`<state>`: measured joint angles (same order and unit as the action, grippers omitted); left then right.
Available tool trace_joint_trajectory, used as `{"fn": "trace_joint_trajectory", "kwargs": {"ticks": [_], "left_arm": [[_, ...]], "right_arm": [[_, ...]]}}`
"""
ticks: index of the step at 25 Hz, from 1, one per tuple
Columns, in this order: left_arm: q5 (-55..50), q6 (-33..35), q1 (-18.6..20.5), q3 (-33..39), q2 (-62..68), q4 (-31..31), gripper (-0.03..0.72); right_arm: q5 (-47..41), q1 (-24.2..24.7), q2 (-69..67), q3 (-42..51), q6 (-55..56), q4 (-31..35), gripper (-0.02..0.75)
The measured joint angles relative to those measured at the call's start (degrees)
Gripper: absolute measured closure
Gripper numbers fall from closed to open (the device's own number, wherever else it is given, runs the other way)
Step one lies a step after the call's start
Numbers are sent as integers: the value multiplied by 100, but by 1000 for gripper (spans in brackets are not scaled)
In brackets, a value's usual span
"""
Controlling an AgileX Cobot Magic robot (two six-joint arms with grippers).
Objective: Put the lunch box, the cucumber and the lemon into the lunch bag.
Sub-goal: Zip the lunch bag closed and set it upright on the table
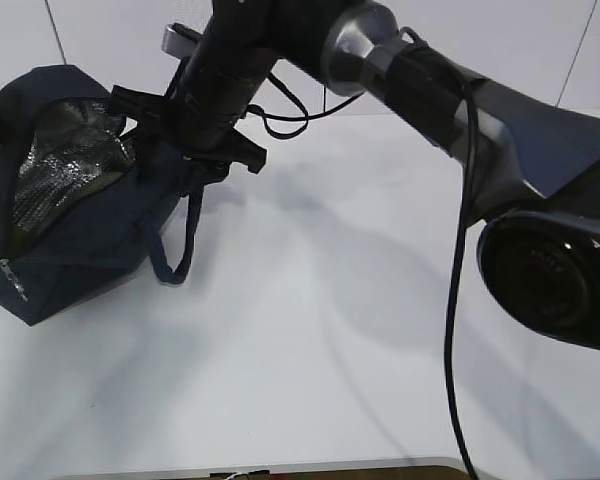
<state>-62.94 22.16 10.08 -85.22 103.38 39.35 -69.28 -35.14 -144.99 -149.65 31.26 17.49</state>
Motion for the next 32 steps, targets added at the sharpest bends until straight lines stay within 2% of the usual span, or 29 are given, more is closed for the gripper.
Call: {"fn": "trace_joint_trajectory", "kwargs": {"ticks": [9, 11, 13, 18, 19, 27, 32], "left_arm": [[0, 0, 0, 0, 0, -13, 703], [0, 0, 0, 0, 0, -13, 703], [0, 0, 0, 0, 0, -13, 703], [0, 0, 0, 0, 0, -41, 703], [0, 0, 0, 0, 0, -41, 703], [-354, 0, 0, 0, 0, -20, 703], [-586, 35, 21, 0, 0, 286, 703]], "right_arm": [[37, 0, -120, 0, -171, 30, 332], [58, 0, -120, 0, -235, 32, 356], [58, 0, -120, 0, -276, 42, 426], [58, 0, -120, 0, -519, 61, 693], [58, 0, -120, 0, -611, 61, 711], [-89, 0, -120, 0, -1792, 61, 724], [-199, 0, -130, -160, -2474, -5, 724]]}}
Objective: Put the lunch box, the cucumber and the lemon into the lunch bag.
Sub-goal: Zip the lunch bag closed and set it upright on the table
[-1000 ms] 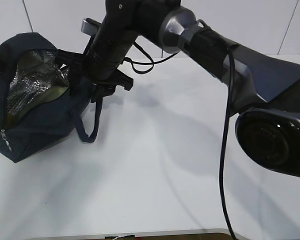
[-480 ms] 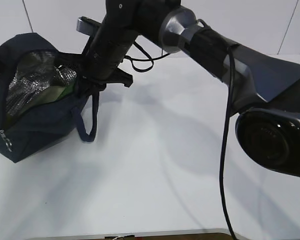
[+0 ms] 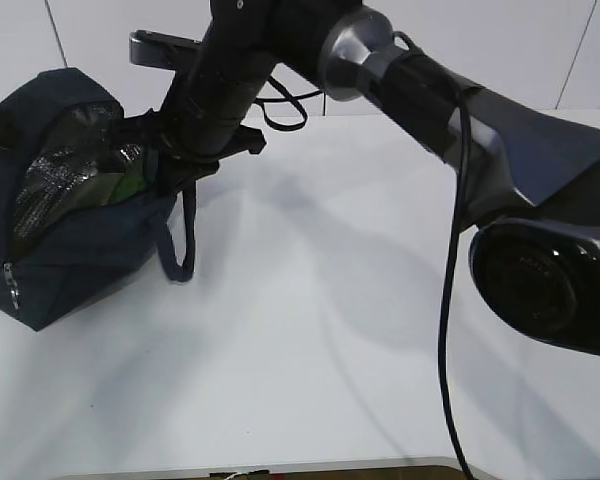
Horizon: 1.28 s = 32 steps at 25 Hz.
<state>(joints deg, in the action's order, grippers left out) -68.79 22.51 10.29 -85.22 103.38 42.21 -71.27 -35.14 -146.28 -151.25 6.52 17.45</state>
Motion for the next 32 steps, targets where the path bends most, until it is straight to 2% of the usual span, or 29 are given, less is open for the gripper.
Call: {"fn": "trace_joint_trajectory", "kwargs": {"ticks": [8, 18, 25, 32], "left_arm": [[-13, 4, -56, 0, 0, 297, 703], [-3, 13, -653, 0, 5, 502, 703], [-25, 13, -740, 0, 5, 1163, 703], [30, 13, -1359, 0, 5, 1415, 703]], "right_arm": [[-104, 0, 9, -442, -456, -191, 725], [-262, -10, 582, -340, -967, -700, 727], [-272, -10, 1296, 793, -1167, -1044, 727], [-214, -10, 2376, 2258, -1267, -2065, 727]]}}
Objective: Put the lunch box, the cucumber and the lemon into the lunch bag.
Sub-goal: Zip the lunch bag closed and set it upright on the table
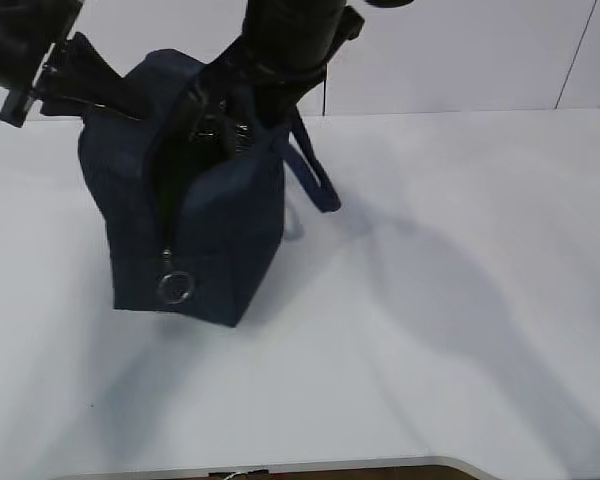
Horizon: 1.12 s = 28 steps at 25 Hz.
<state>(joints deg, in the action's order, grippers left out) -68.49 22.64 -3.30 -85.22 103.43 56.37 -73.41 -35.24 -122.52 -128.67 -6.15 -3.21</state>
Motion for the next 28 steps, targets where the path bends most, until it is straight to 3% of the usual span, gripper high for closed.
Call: {"fn": "trace_joint_trajectory", "kwargs": {"ticks": [7, 12, 28], "left_arm": [[788, 0, -836, 0, 67, 185, 703], [1209, 0, -1228, 0, 429, 208, 703], [1458, 13, -1302, 0, 759, 280, 703]], "right_arm": [[-38, 0, 406, 278, 172, -936, 727], [-47, 0, 406, 316, 323, -1088, 728], [47, 0, 228, 539, 469, -1282, 726]]}}
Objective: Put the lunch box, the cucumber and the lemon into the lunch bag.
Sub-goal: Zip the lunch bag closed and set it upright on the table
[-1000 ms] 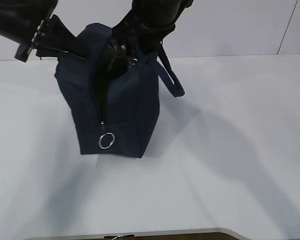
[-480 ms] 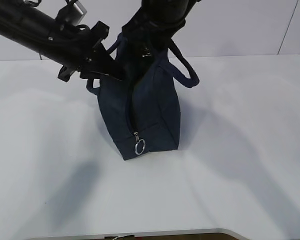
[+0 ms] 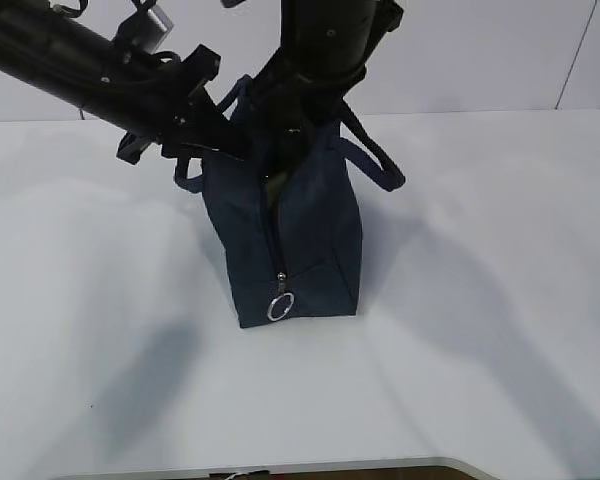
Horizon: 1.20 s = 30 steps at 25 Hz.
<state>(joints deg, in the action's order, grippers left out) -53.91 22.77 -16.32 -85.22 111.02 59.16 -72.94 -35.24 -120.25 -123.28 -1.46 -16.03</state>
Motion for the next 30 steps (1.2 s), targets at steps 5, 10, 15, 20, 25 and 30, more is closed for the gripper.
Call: {"fn": "trace_joint_trajectory", "kwargs": {"ticks": [5, 10, 15, 20, 25, 30], "left_arm": [[61, 0, 0, 0, 4, 0, 703], [126, 0, 0, 0, 13, 0, 702], [138, 0, 0, 0, 13, 0, 699], [162, 0, 0, 0, 13, 0, 659], [170, 0, 0, 0, 13, 0, 549], [170, 0, 0, 0, 13, 0, 431]], "right_arm": [[12, 0, -75, 0, 21, 0, 680], [46, 0, -75, 0, 55, 0, 570], [59, 0, -75, 0, 71, 0, 452], [59, 0, -75, 0, 94, 0, 408], [59, 0, -32, 0, 146, 11, 402], [81, 0, 212, 0, 146, 55, 402]]}}
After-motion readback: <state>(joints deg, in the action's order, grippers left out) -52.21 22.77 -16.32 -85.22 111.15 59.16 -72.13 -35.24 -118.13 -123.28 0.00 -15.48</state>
